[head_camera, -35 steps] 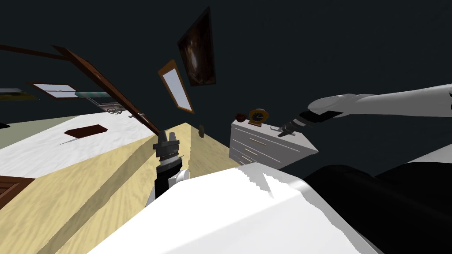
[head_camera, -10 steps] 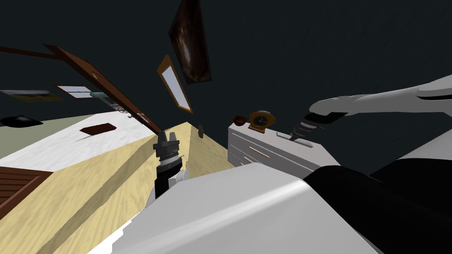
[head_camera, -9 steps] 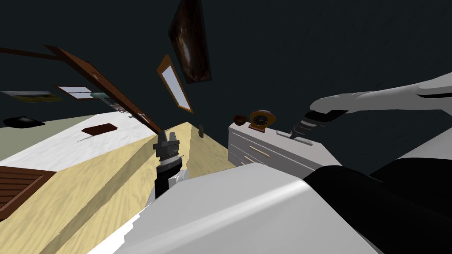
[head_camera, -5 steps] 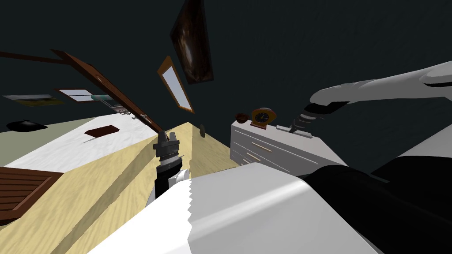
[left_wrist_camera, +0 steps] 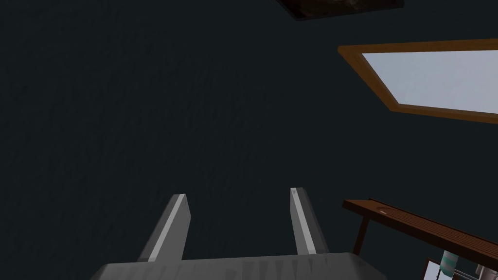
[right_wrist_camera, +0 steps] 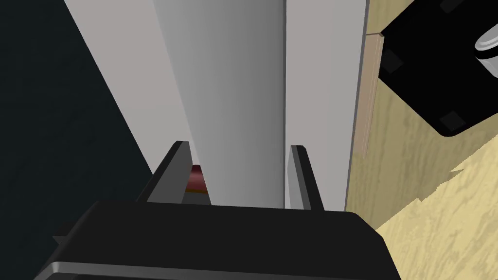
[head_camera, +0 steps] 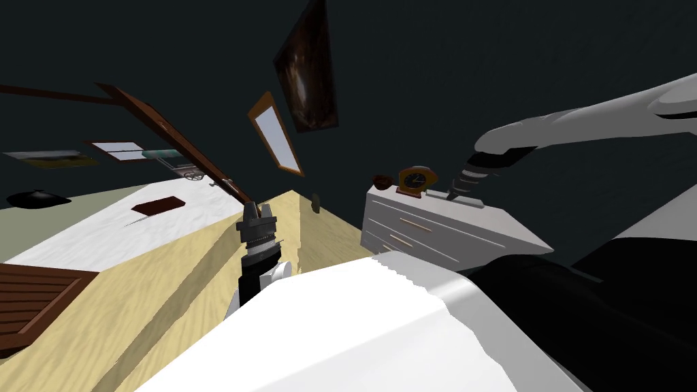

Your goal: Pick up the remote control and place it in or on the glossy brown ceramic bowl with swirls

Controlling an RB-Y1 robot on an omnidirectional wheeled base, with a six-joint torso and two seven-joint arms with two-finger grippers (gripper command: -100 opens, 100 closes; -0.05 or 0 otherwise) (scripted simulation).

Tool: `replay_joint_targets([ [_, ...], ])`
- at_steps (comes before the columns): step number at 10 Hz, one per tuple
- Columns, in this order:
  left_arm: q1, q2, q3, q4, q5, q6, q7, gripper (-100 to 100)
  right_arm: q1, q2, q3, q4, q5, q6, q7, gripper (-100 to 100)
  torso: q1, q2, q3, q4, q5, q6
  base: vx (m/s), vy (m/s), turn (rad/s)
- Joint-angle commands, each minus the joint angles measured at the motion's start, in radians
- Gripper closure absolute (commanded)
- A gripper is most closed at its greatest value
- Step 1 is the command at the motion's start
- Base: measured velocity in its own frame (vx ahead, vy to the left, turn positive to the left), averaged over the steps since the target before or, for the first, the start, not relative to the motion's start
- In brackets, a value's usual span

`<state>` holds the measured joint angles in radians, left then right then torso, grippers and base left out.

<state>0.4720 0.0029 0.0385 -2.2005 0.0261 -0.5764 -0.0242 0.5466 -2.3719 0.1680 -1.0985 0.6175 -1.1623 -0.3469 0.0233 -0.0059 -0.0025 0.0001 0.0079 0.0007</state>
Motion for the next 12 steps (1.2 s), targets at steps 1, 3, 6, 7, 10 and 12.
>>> replay_joint_targets([
  [1, 0.000, 0.000, 0.000, 0.000, 0.000, 0.000, 0.000, 0, 0.001, -0.017, 0.003, -0.006, -0.003, -0.020, -0.021, 100, 0.000, 0.000, 0.000, 0.000, 0.000, 0.000, 0.111, 0.179, -0.014],
  [3, 0.000, 0.000, 0.000, 0.000, 0.000, 0.000, 0.000, 0, 0.005, -0.045, 0.007, -0.022, -0.009, -0.058, -0.059, 100, -0.003, -0.003, -0.002, -0.001, -0.002, 0.000, 0.133, 0.194, -0.015],
  [6, 0.000, 0.000, 0.000, 0.000, 0.000, 0.000, 0.000, 0, 0.012, -0.071, 0.003, -0.036, -0.018, -0.104, -0.096, 100, -0.007, -0.003, -0.002, -0.001, -0.003, 0.000, 0.111, 0.154, -0.013],
  [7, 0.000, 0.000, 0.000, 0.000, 0.000, 0.000, 0.000, 0, 0.014, -0.079, 0.001, -0.039, -0.022, -0.120, -0.107, 100, -0.010, -0.003, -0.002, -0.001, -0.003, 0.000, 0.121, 0.114, -0.010],
  [10, 0.000, 0.000, 0.000, 0.000, 0.000, 0.000, 0.000, 0, 0.020, -0.109, -0.017, -0.049, -0.041, -0.184, -0.147, 100, -0.016, -0.005, -0.003, -0.002, -0.005, 0.000, 0.141, 0.069, -0.012],
  [12, 0.000, 0.000, 0.000, 0.000, 0.000, 0.000, 0.000, 0, 0.018, -0.128, -0.038, -0.049, -0.060, -0.227, -0.168, 100, -0.015, -0.007, -0.005, -0.002, -0.005, -0.001, 0.175, 0.056, -0.003],
])
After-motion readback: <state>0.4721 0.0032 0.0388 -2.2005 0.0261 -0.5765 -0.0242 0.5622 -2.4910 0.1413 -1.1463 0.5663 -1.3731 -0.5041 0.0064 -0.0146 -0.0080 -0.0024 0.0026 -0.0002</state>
